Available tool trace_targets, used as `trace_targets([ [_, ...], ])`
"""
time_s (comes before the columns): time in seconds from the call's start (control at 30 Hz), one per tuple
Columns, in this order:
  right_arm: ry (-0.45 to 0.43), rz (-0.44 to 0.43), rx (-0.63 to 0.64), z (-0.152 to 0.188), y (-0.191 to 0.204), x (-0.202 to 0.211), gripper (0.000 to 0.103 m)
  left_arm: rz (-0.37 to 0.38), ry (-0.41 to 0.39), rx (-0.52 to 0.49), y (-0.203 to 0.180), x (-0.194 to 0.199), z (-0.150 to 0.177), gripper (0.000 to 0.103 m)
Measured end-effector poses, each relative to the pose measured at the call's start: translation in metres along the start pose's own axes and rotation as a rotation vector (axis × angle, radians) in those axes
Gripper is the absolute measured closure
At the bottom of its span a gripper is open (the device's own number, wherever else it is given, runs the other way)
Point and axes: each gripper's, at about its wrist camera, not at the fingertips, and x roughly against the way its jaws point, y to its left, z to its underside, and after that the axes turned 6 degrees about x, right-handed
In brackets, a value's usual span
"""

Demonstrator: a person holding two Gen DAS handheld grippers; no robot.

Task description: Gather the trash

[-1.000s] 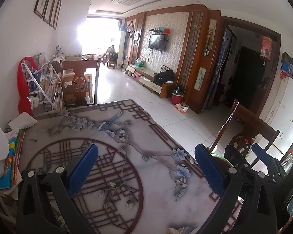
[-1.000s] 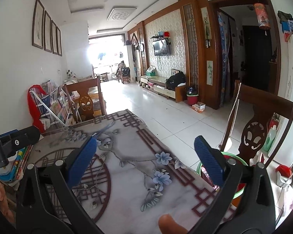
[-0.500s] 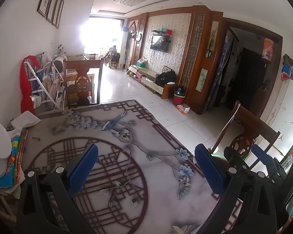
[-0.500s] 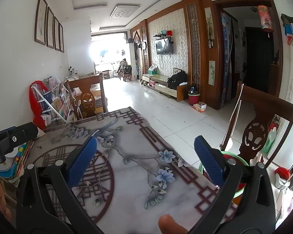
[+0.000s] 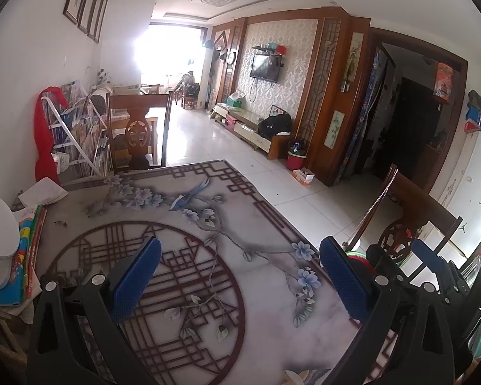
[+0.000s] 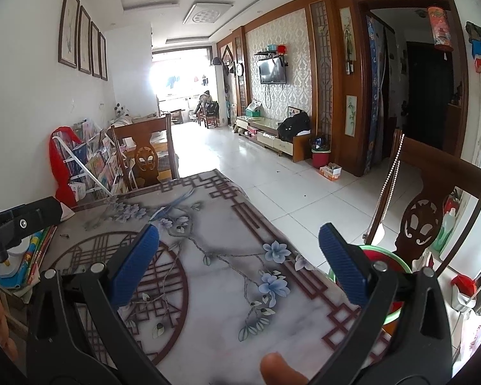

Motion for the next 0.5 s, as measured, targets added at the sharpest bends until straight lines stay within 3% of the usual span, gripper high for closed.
trace_targets([
  [0.5, 0.026, -0.014, 0.005, 0.006, -0.004, -0.014, 0.005, -0.004, 0.005, 0.001, 0.002, -0.002, 0.002, 0.008],
])
